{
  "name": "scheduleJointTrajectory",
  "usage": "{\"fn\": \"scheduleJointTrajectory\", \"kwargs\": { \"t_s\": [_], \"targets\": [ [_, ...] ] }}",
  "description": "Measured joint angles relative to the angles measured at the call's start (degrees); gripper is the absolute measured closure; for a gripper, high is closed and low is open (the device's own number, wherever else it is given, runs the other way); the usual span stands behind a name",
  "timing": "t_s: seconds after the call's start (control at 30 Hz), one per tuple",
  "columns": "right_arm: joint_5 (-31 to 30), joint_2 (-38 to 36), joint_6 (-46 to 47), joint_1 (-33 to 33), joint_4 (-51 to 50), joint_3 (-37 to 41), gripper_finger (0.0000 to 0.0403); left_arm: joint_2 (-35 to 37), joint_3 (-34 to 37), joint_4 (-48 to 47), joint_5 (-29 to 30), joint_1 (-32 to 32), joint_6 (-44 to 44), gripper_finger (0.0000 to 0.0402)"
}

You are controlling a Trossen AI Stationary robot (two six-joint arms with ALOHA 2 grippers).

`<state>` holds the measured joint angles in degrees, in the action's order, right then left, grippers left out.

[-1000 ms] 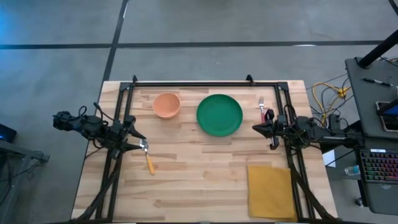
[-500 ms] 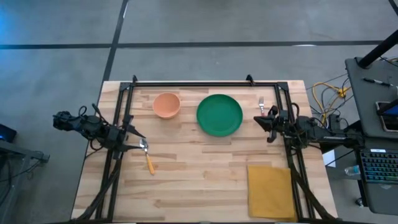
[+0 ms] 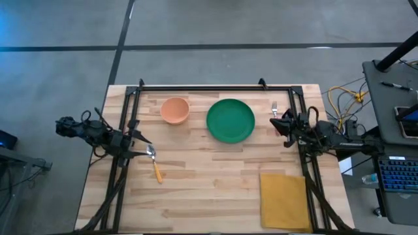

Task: Set table place
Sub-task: Move the green plate to the bottom of the table

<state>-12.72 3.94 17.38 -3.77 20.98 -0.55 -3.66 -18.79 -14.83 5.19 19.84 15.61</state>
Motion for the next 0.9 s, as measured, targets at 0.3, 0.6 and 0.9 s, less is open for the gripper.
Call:
{"fn": "scheduleJointTrajectory", "kwargs": {
  "t_s": [0.3,0.6,0.9],
  "targets": [
    [-3.5,7.6,-3.5,0.0,5.9,0.0,0.0392,-0.1,0.0,4.1,0.0,0.0,-0.2,0.0217],
    [-4.0,14.0,-1.8,0.0,10.9,0.0,0.0392,-0.2,0.0,5.5,0.1,0.0,-0.2,0.0217],
    [-5.4,18.4,15.4,0.0,17.5,0.0,0.0392,-0.4,0.0,20.8,0.2,0.0,-12.0,0.0217]
  ]
}}
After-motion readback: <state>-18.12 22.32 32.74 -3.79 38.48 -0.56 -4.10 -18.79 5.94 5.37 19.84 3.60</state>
